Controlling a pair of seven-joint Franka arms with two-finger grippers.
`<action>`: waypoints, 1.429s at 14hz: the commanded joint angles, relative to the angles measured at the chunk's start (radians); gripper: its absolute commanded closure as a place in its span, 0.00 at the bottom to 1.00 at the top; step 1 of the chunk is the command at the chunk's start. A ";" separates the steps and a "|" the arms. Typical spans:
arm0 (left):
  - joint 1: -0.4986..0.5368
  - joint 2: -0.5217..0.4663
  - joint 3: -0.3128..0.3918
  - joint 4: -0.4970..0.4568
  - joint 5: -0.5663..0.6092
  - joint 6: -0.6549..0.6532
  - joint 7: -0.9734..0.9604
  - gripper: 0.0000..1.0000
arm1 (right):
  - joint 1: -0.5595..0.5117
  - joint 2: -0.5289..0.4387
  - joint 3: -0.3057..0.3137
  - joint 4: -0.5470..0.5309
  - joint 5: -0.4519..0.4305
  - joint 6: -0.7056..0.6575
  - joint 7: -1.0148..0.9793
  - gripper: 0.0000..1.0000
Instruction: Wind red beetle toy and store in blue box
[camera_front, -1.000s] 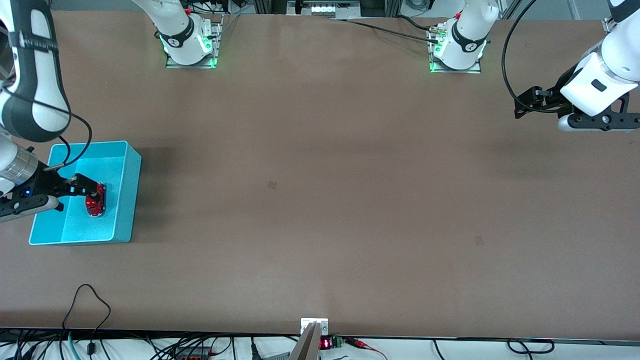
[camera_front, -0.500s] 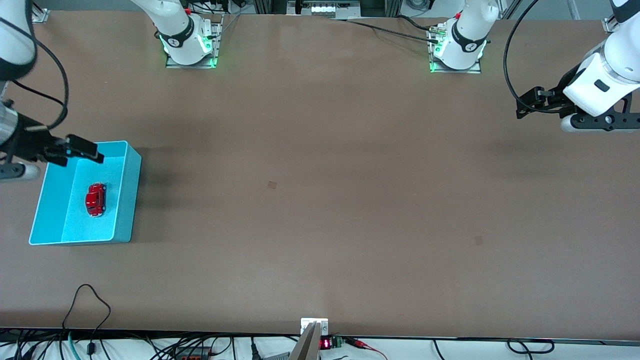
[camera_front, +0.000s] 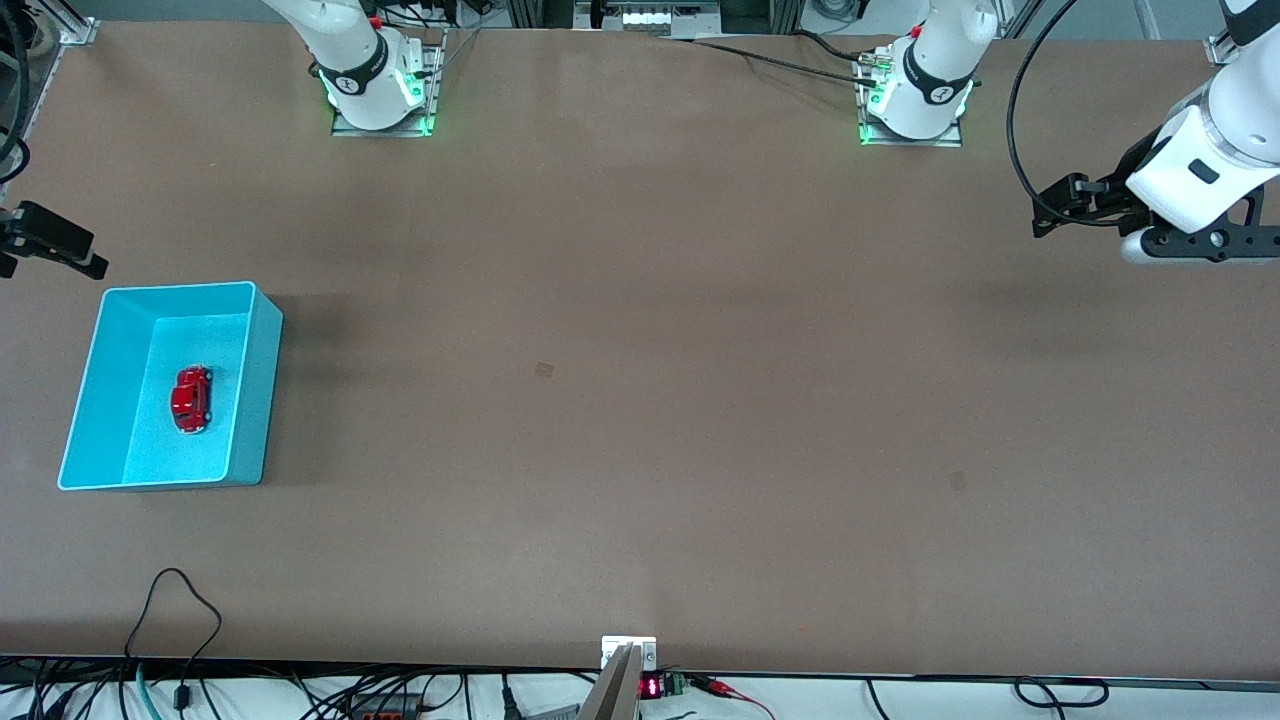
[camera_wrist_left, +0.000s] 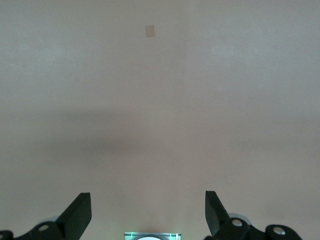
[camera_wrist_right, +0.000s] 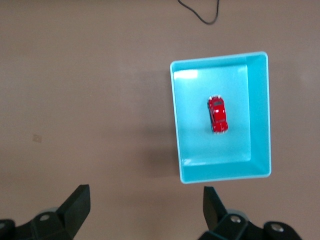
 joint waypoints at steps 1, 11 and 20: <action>0.007 0.006 -0.001 0.023 -0.012 -0.019 0.010 0.00 | 0.000 0.004 0.018 -0.012 -0.024 -0.049 0.067 0.00; 0.007 0.006 -0.001 0.023 -0.013 -0.019 0.008 0.00 | 0.003 -0.146 0.019 -0.245 -0.026 0.092 -0.027 0.00; 0.007 0.006 -0.001 0.023 -0.013 -0.019 0.008 0.00 | 0.006 -0.212 0.039 -0.302 -0.033 0.088 -0.022 0.00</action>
